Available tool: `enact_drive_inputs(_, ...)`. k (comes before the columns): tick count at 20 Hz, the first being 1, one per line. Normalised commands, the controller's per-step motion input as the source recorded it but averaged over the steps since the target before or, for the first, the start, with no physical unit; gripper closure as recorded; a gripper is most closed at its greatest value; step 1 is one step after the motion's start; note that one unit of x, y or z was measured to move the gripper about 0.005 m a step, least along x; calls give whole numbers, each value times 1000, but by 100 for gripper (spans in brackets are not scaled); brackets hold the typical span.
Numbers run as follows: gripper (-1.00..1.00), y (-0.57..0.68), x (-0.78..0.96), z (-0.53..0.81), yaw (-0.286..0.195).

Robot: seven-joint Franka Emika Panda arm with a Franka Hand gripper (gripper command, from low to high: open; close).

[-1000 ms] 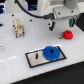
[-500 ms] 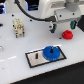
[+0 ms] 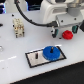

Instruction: Insert the blue gear onto the right peg, followed by the red gear

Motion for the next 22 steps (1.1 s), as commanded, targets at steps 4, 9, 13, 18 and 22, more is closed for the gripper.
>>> enact_drive_inputs(4,-100,319,259,27,0)
enact_drive_inputs(9,-100,110,-268,-113,0)
enact_drive_inputs(13,-100,35,-394,-55,0)
enact_drive_inputs(18,-100,23,-381,-64,0)
enact_drive_inputs(22,100,95,-207,-105,0)
